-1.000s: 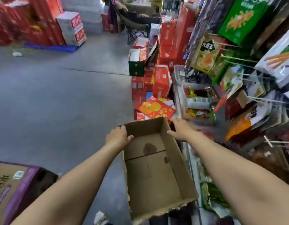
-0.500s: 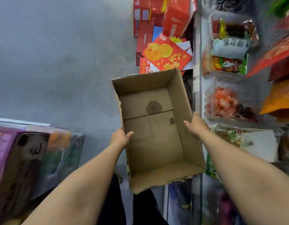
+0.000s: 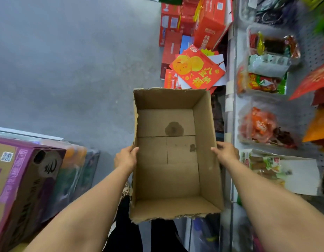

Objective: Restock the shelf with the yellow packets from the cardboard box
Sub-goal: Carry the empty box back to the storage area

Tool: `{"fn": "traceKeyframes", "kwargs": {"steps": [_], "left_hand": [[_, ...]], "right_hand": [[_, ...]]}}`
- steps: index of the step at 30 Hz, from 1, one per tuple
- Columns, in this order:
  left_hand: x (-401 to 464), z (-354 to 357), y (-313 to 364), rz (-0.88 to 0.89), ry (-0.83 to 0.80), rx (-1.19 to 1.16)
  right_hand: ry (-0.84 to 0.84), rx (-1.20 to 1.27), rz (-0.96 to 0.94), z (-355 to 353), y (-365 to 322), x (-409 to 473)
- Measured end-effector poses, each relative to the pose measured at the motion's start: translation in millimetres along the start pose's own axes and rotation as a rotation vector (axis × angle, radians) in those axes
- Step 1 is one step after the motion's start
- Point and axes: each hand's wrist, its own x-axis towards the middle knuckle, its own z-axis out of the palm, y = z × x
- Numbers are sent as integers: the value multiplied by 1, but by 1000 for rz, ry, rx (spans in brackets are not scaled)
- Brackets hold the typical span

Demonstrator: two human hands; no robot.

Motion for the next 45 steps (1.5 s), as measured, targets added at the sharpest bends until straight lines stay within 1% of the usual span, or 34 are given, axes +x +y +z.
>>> {"fn": "traceKeyframes", "kwargs": {"steps": [5, 10, 13, 17, 22, 28, 30, 32, 36, 38, 41, 45], "left_hand": [[13, -56, -22, -2, 77, -48], [32, -124, -49, 2, 138, -100], [46, -163, -64, 7, 180, -155], [64, -216, -69, 28, 291, -239], [92, -272, -64, 30, 356, -260], [145, -335, -30, 14, 416, -291], [168, -356, -12, -7, 424, -304], [196, -379, 11, 8, 436, -337], [245, -429, 64, -13, 484, -396], [267, -451, 87, -54, 469, -433], [301, -485, 116, -44, 451, -516], [352, -535, 148, -47, 471, -558]], "right_hand": [[-3, -41, -53, 20, -43, -26], [1, -86, -116, 36, -107, -52], [23, -65, -166, 43, -151, -70], [70, -73, -243, 47, -209, -83], [68, -66, -308, 44, -278, -86], [73, -59, -408, 40, -373, -57], [48, -43, -401, 35, -411, -40], [42, -39, -407, 33, -450, -10], [-13, 70, -449, 19, -547, 34], [-16, 80, -453, 5, -593, 51], [52, -23, -497, -17, -660, 83], [44, -78, -536, -28, -750, 117]]}}
